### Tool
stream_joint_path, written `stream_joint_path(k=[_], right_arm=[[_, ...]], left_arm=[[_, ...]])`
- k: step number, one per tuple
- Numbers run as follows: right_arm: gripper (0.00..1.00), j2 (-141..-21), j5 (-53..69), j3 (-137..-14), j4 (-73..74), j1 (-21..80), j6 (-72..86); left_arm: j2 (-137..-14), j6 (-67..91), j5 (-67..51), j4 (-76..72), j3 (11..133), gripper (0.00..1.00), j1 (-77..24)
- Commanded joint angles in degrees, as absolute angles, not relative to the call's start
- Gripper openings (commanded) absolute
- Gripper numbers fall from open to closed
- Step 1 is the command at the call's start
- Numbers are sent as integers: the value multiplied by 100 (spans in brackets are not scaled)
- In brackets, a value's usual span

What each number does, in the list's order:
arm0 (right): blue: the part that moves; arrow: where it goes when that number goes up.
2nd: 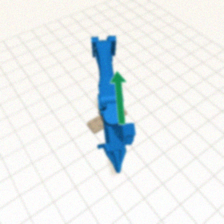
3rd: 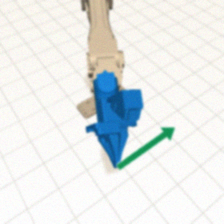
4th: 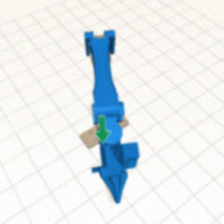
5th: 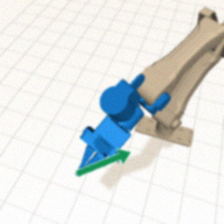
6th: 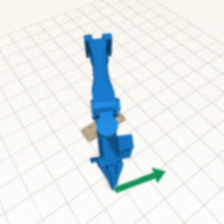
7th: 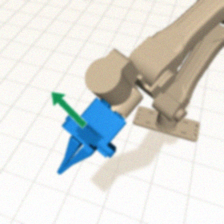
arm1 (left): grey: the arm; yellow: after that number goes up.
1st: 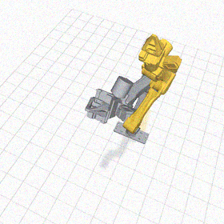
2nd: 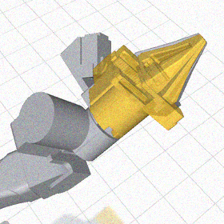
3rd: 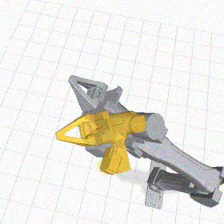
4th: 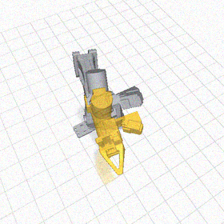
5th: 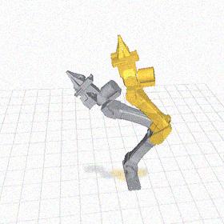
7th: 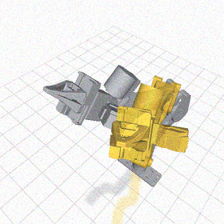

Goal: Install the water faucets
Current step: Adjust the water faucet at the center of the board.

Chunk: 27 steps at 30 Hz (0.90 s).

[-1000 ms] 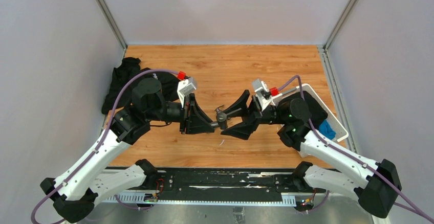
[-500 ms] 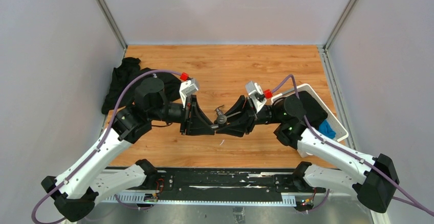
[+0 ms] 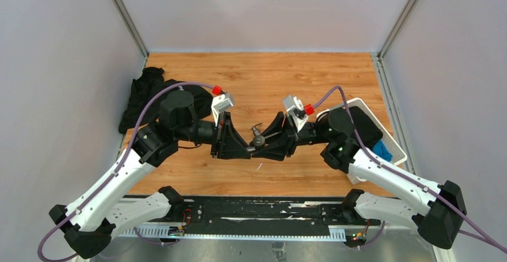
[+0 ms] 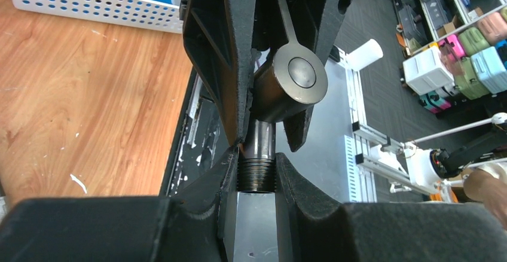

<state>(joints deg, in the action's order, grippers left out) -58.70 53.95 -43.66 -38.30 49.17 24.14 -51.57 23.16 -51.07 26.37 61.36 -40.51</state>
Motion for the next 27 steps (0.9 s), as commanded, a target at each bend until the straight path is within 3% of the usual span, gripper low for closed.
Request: stream_joint_path(k=[1,4,11,14,16,17,22,23,25,27], right_arm=[[42,-5722,5392,-4551,-3347,5054,2122],[48,-5609,5257,-4506,-3280,5054,2069],[25,-5613,5311,-4562,-3051,5051,1981],[21,-5703,5410,-4620,-2992,5054,2027],[4,-5758,5476,-4646,-2952,5054,2027],[0,-5777,5470,-4672,-2889,5054,2022],[0,-5678,5076,-4710,-2156,5054,1832],[0,-5602,4898,-4687,-2002,5054,1769],[0,-5416,4325,-4595,-1706,5049,1629],[0,-5188,3795,-4404,-1629,5036,1581]], left_arm=[[-5227,2320,-5116,2513,6363,0,-4017],[-5233,2305,-5116,2519,6380,0,-4017],[-5223,2318,-5115,2516,6376,0,-4017],[-5221,2318,-5108,2514,6376,0,-4017],[-5215,2307,-5101,2522,6389,0,-4017],[-5220,2309,-5106,2516,6390,0,-4017],[-5233,2148,-5098,2654,6481,0,-4017],[-5242,2041,-5053,2790,6549,11,-4017],[-5213,1856,-4879,3027,6628,45,-4017],[-5132,1677,-4682,3189,6679,62,-4008]])
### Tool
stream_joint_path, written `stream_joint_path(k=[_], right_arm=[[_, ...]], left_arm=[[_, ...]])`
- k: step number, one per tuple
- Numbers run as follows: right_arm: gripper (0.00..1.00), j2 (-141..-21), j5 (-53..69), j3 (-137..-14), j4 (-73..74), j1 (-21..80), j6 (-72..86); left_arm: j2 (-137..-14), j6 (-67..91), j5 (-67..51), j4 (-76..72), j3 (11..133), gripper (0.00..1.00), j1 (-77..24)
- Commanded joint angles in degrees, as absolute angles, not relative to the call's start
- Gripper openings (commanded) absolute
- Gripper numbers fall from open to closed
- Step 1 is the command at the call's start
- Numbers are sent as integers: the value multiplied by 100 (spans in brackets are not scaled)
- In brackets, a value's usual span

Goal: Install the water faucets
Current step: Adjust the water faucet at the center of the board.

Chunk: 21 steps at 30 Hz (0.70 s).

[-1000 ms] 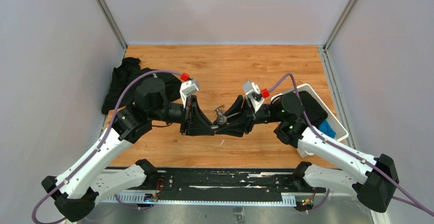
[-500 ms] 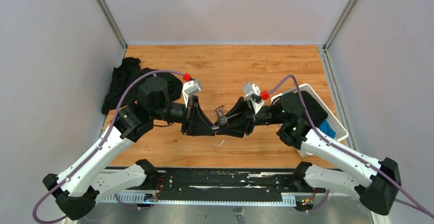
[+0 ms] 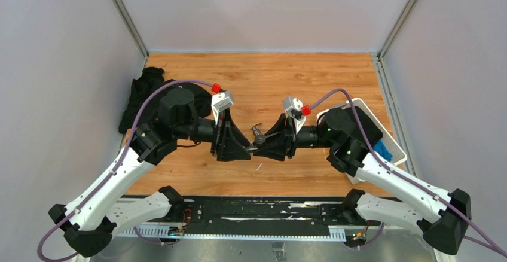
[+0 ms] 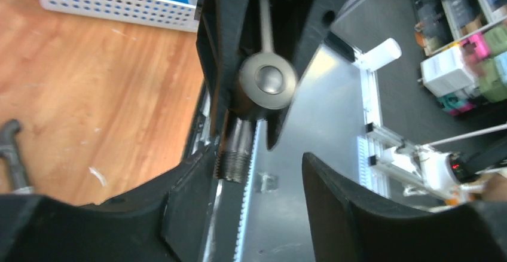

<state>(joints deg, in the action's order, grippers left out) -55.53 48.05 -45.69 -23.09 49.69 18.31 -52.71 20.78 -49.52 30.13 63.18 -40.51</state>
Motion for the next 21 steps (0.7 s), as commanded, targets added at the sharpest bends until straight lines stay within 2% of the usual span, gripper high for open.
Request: stream_joint_path(k=[1,3,10,16,21], right_arm=[[0,-5060,3611,-4298,-1649,5030,1601],[0,-4820,3275,-4096,-1741,5020,1691],[0,-3947,2165,-3325,-2616,5019,2174],[0,-3574,1919,-2213,-5115,5019,2337],[0,-3724,2194,-2270,-5455,5019,2301]], left_arm=[[-5078,1603,-4570,3253,6695,65,-4008],[-4952,1508,-4362,3308,6704,69,-4000],[-4768,1737,-3844,2949,6410,71,-3964],[-4586,3982,-3451,1083,5480,77,-3833],[-4726,5826,-3500,-781,4717,80,-3780]])
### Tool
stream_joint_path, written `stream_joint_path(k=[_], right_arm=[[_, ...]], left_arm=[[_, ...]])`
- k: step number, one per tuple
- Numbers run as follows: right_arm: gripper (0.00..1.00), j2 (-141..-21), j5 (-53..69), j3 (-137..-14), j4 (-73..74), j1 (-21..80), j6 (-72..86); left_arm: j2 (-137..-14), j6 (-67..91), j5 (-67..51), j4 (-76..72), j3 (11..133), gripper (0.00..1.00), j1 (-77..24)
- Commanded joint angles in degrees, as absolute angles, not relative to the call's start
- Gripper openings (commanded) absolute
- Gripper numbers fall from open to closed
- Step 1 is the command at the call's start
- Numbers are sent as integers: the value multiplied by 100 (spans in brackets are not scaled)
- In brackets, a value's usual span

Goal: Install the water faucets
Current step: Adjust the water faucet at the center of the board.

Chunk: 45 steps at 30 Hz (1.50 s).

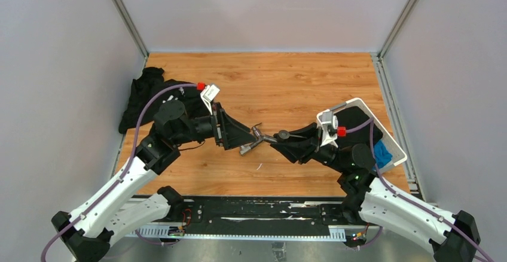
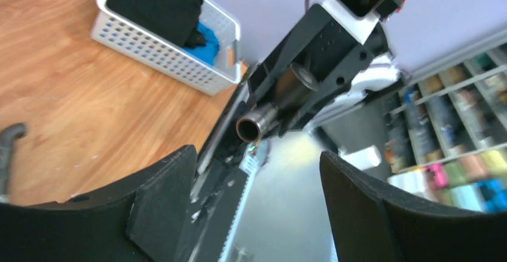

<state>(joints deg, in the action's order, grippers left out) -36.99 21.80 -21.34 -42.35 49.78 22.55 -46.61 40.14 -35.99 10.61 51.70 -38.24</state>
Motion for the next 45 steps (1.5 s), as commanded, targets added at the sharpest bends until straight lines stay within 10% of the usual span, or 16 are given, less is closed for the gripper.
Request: stream_joint_path(k=[1,18,30,34,37,45], right_arm=[[0,-3757,2205,-2303,-5452,5019,2306],[0,-4245,2573,-2560,-5700,5019,2093],[0,-4245,2616,-2643,-5530,5019,1946],[0,-4255,2702,-2663,-5438,5019,1903],[0,-4210,2741,-2842,-4772,5019,1757],[45,-3676,2539,-3152,-2915,5019,1057]], left_arm=[[-4793,6193,-3497,-1061,4568,84,-3779],[-5682,7256,-4372,-1639,4545,72,-4058],[-5642,7277,-4302,-1704,4473,32,-4087],[-5633,7293,-4229,-1705,4461,0,-4087],[-5621,7276,-4198,-1710,4478,0,-4087],[-5587,7247,-4171,-1715,4445,0,-4087]])
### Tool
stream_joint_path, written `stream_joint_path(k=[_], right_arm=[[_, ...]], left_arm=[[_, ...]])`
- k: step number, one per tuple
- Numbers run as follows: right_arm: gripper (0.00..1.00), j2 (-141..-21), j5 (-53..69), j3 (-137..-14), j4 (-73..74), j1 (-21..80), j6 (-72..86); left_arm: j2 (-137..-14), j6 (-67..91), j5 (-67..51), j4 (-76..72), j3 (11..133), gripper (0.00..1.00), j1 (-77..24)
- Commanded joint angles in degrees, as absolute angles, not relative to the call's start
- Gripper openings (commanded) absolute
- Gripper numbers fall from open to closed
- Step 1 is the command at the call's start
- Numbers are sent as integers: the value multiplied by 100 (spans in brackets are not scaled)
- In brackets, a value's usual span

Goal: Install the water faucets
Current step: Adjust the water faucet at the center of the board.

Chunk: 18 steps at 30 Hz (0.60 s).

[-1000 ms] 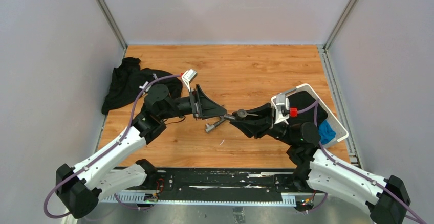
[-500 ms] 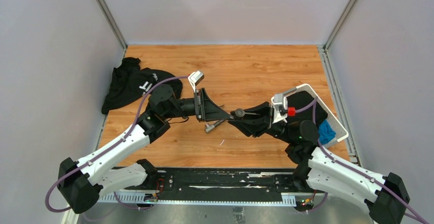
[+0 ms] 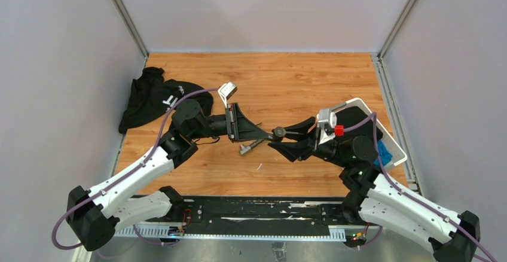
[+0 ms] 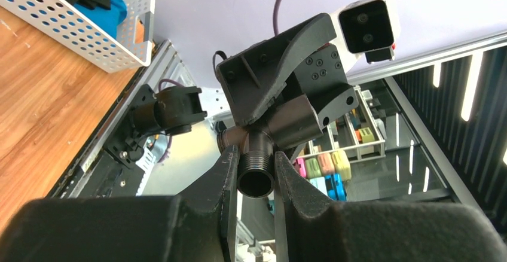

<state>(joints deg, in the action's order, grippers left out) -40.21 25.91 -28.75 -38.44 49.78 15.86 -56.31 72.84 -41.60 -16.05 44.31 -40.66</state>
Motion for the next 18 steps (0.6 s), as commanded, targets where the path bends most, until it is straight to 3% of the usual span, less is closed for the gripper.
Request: stream_joint_path(k=[1,5,18], right_arm=[[48,-3610,2554,-3239,-2644,5019,955],[52,-3422,2560,-3453,-1814,5019,724],[53,-4069,3259,-3602,-2272,5019,1027]], left_arm=[[-5608,7250,-4184,-1714,4432,0,-4087],[-5612,7212,-4171,-1714,4445,0,-4087],[-5676,7145,-4392,-1714,4503,0,-4087]])
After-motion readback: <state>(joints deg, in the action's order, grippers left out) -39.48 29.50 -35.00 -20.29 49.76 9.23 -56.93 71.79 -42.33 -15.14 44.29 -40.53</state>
